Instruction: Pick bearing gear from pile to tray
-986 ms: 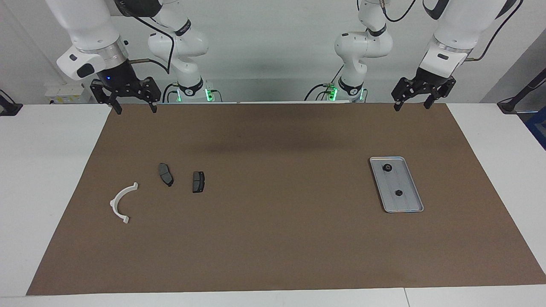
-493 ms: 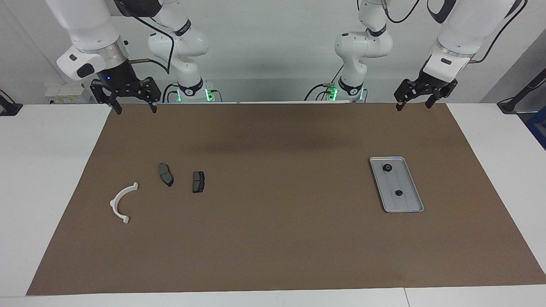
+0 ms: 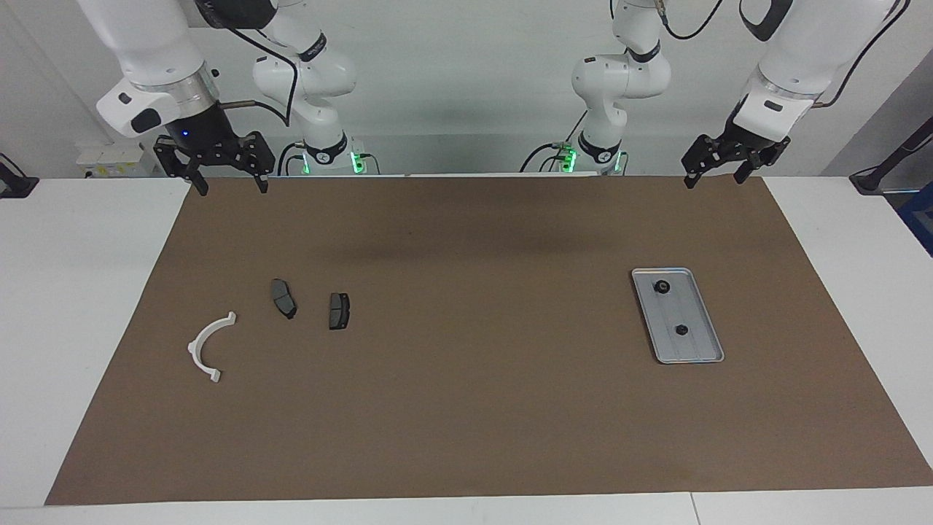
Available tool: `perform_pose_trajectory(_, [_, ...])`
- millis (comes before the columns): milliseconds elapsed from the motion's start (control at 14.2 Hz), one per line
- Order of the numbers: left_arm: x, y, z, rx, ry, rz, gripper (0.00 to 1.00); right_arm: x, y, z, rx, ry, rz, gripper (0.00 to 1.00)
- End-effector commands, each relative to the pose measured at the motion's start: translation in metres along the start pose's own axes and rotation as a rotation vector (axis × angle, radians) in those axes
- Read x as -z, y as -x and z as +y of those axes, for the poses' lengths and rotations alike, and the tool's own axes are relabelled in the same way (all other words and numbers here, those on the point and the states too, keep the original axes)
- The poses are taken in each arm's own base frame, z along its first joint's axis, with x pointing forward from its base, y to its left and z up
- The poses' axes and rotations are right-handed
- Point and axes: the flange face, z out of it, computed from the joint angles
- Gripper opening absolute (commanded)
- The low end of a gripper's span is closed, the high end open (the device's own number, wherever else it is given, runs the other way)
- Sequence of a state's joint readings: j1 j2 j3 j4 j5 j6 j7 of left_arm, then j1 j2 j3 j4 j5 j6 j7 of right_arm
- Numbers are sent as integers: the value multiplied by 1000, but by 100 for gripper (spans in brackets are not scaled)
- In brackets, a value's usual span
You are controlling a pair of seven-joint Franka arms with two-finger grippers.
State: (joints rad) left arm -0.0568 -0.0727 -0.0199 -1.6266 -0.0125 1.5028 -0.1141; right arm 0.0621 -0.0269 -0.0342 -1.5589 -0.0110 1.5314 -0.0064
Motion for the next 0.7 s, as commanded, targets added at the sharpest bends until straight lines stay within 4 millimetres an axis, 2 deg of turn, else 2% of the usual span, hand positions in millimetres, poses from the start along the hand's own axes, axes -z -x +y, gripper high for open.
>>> perform_pose_trajectory(0, [4, 1, -2, -19, 13, -7, 100, 2, 4, 2, 14, -11, 13, 100])
perform_pose_trajectory(634, [0, 1, -3, -43, 17, -13, 100, 2, 4, 2, 12, -11, 15, 100])
